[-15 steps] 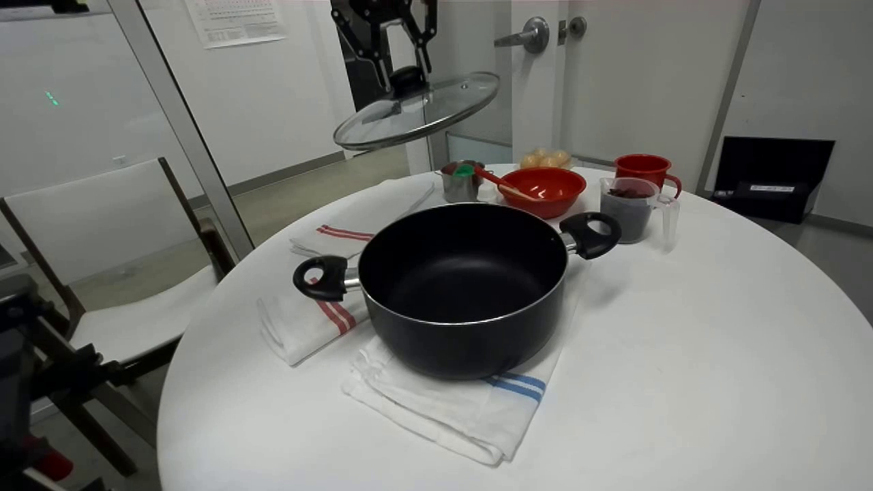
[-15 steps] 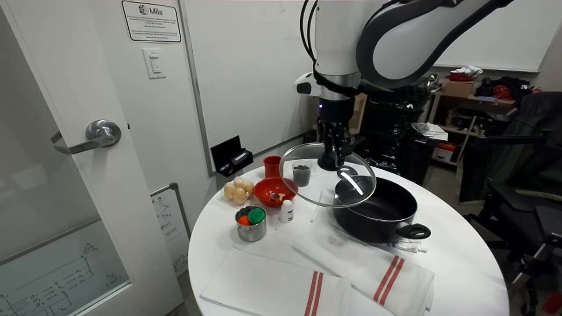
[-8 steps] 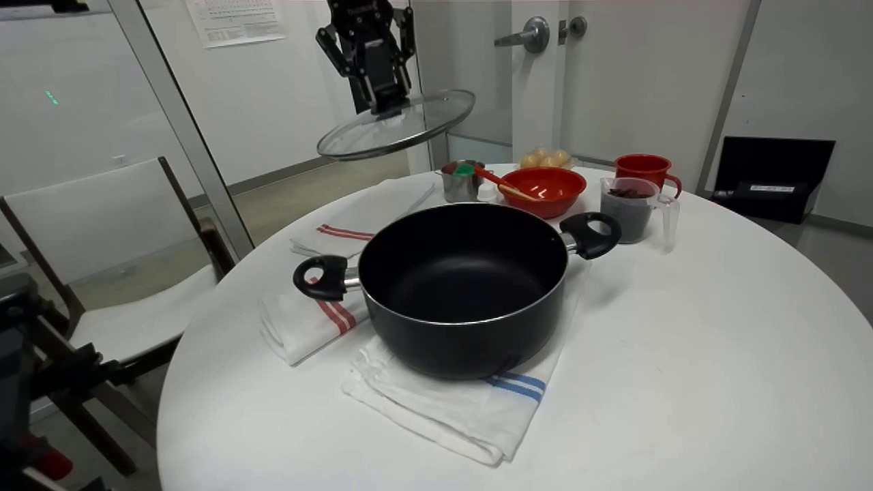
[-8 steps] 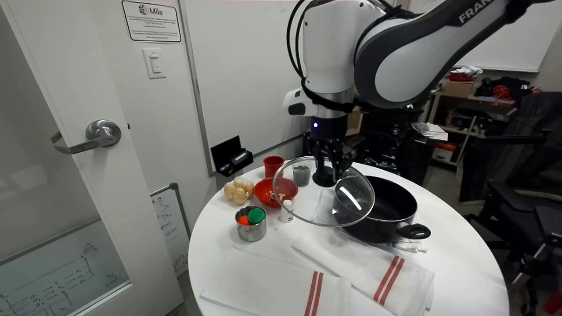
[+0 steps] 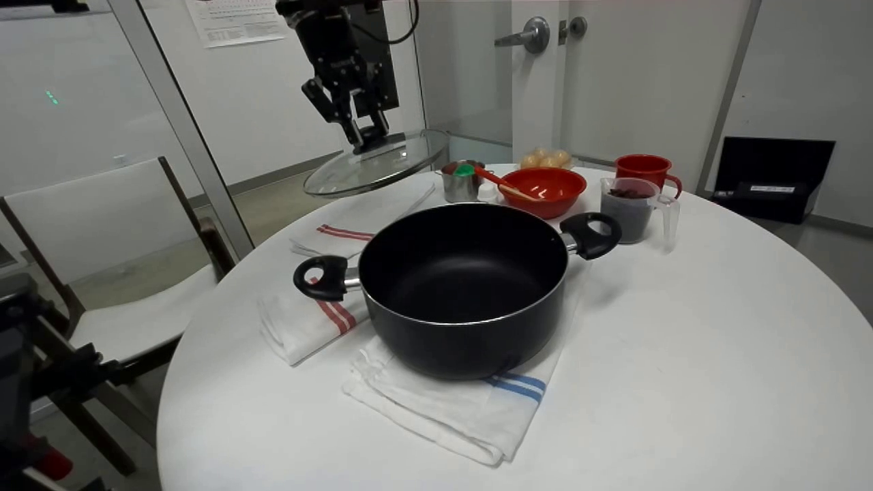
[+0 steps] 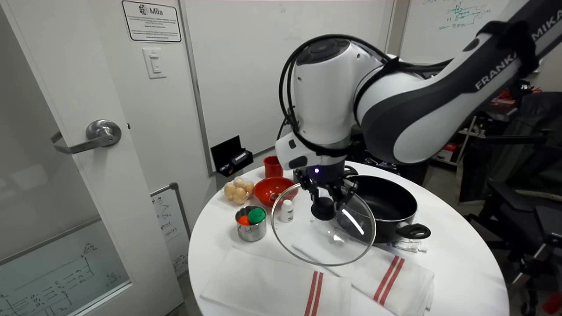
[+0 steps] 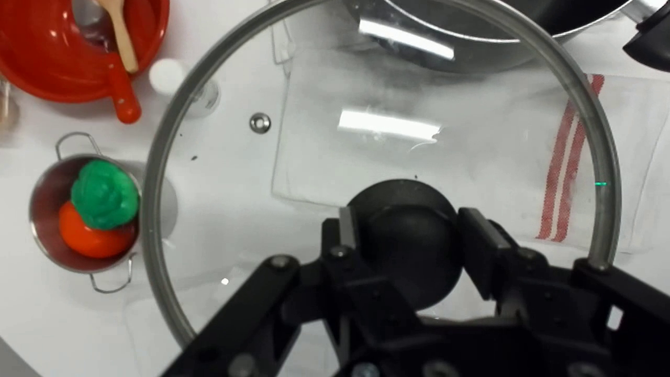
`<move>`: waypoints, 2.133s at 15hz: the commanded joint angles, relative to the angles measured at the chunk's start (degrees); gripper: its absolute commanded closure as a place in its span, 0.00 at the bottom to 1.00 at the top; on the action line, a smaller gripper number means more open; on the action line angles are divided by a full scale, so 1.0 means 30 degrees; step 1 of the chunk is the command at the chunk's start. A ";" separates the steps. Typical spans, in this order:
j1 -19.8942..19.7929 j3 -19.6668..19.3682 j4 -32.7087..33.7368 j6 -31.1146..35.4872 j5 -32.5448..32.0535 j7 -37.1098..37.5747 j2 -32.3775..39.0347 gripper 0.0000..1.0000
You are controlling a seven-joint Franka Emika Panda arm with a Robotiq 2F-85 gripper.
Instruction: Take the lid off the pot
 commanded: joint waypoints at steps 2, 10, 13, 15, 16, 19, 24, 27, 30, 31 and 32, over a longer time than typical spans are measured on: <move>0.0189 0.0322 -0.0123 0.1094 -0.0545 -0.1267 0.0725 0.75; -0.0225 0.0829 0.0327 0.2292 0.0757 -0.1789 0.2849 0.75; -0.0264 0.0674 0.0534 0.2628 0.0892 -0.1722 0.3538 0.75; -0.0342 0.0645 0.0808 0.2672 0.1013 -0.1726 0.3981 0.75; -0.0415 0.0672 0.0951 0.2655 0.1140 -0.1747 0.4174 0.75; -0.0603 0.0711 0.1437 0.2494 0.1652 -0.1782 0.4678 0.75; -0.1154 0.1101 0.2294 0.1770 0.3197 -0.2349 0.5298 0.75; -0.1216 0.1050 0.2404 0.1783 0.3587 -0.2509 0.5367 0.25; -0.1295 0.1049 0.2364 0.1760 0.3646 -0.2600 0.5226 0.12; -0.1328 0.1042 0.2277 0.1882 0.3626 -0.2592 0.5120 0.05; -0.1396 0.1080 0.2117 0.1971 0.3622 -0.2650 0.4942 0.00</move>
